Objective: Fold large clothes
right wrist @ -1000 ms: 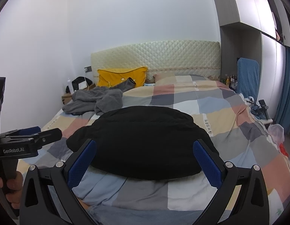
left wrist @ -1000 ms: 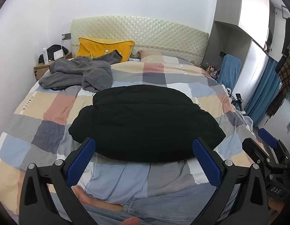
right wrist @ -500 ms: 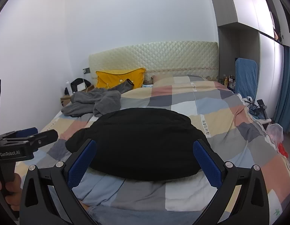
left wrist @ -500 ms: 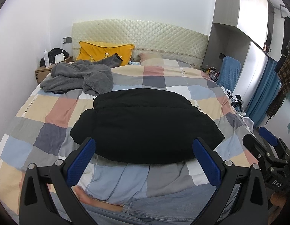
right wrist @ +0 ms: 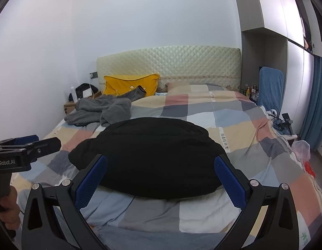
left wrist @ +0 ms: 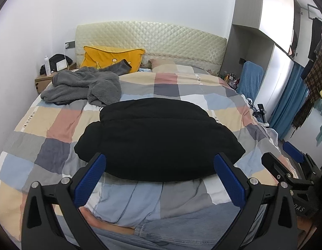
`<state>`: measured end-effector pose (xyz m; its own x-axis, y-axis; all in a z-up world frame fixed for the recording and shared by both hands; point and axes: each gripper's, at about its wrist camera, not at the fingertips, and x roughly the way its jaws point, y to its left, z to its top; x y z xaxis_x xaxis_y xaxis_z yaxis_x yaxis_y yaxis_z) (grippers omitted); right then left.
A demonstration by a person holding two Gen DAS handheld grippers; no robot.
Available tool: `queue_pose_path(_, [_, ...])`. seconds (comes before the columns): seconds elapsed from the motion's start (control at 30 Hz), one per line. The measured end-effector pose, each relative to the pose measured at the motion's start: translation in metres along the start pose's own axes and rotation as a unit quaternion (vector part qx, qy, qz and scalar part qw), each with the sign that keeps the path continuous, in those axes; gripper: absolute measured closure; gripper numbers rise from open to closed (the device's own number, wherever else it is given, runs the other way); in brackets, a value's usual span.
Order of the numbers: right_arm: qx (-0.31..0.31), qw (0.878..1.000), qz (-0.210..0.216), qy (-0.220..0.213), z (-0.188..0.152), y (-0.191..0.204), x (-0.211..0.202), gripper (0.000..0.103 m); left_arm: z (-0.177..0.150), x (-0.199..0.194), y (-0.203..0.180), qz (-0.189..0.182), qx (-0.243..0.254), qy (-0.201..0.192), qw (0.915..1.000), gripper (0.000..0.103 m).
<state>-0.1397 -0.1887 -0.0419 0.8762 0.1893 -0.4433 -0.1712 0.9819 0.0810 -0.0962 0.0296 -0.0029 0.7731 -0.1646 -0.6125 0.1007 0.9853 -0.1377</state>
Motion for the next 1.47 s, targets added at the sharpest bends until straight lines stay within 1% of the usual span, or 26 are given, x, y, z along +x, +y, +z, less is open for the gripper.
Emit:
queue_pose_path(0.3, [-0.005, 1.0, -0.004, 0.001, -0.002, 0.002, 0.0, 0.0, -0.003, 0.002, 0.004, 0.011, 0.0, 0.004, 0.9999, 0.0])
queue_pose_path(0.43, [-0.005, 1.0, -0.002, -0.001, -0.003, 0.002, -0.002, 0.0, -0.004, -0.001, 0.003, 0.02, 0.006, -0.002, 0.9998, 0.0])
queue_pose_path(0.77, [0.004, 1.0, 0.0, -0.005, -0.001, 0.001, -0.004, 0.0, -0.004, -0.001, 0.003, 0.019, 0.005, -0.001, 0.9998, 0.0])
queue_pose_path(1.0, [0.018, 1.0, 0.011, -0.007, 0.0, 0.001, -0.007, 0.0, -0.004, -0.001, 0.002, 0.018, 0.004, -0.001, 0.9998, 0.0])
queue_pose_path(1.47, [0.019, 1.0, 0.008, -0.017, -0.003, 0.004, -0.02, 0.0, -0.007, -0.006, -0.005, 0.013, 0.009, -0.005, 0.9999, 0.0])
